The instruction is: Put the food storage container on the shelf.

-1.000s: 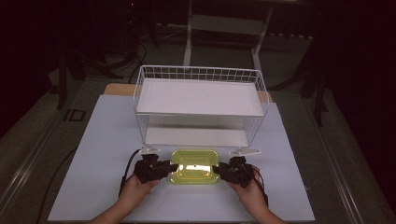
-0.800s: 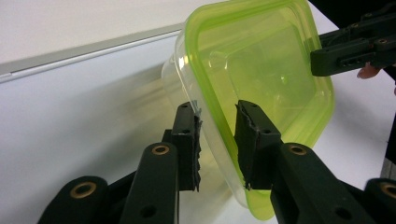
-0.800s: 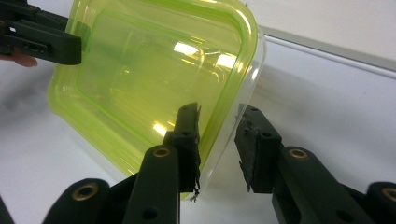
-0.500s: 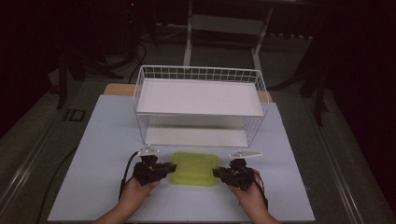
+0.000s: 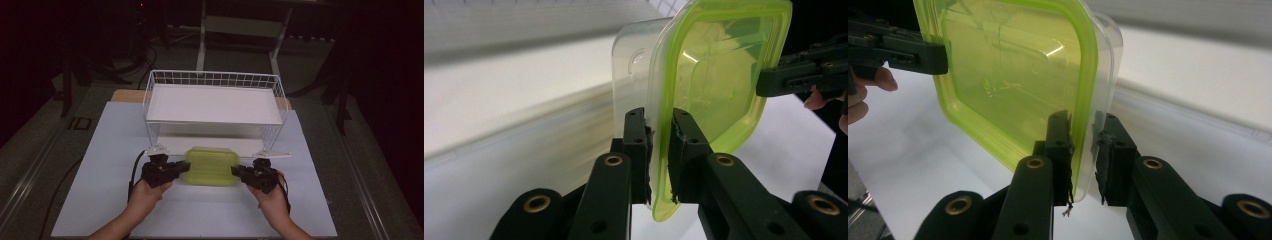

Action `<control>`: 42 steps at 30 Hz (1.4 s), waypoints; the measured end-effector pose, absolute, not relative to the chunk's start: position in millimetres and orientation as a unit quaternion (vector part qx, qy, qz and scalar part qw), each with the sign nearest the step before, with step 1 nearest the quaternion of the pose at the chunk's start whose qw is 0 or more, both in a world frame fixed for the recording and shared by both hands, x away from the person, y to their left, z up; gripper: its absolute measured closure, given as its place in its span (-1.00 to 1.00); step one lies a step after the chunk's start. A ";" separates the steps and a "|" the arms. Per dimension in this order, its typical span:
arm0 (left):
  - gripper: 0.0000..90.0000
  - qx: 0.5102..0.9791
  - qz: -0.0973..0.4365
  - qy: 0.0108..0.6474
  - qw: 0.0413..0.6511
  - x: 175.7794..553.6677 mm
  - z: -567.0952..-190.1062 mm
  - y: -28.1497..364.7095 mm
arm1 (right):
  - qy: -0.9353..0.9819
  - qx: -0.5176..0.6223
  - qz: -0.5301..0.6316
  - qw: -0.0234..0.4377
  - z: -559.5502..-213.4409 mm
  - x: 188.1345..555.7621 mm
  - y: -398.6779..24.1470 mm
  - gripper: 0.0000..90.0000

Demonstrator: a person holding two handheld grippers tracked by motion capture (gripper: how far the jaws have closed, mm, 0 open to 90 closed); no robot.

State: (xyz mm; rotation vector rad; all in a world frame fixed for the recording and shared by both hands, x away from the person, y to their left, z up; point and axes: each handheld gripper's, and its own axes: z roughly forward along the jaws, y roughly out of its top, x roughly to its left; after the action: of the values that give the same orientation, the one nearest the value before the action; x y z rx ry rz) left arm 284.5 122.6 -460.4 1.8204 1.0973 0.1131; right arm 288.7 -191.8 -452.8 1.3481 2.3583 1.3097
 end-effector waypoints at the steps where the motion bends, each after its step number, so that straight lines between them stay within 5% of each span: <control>1: 0.79 0.745 0.050 0.451 0.489 286.9 -457.9 122.3 | 0.779 0.445 0.436 0.064 -450.4 291.7 -192.4 0.73; 24: 0.78 0.734 0.040 0.486 0.473 349.8 -491.9 109.9 | 0.769 0.481 0.413 0.078 -474.9 352.9 -192.7 0.72; 42: 0.74 0.727 0.050 0.485 0.484 362.5 -504.7 108.7 | 0.766 0.489 0.409 0.089 -485.9 370.2 -192.4 0.69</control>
State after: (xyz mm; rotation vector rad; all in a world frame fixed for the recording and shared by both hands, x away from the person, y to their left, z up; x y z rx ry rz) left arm 362.5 108.7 -504.7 1.7706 1.1801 0.1218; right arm 370.2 -192.4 -485.9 1.4540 2.2778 1.2155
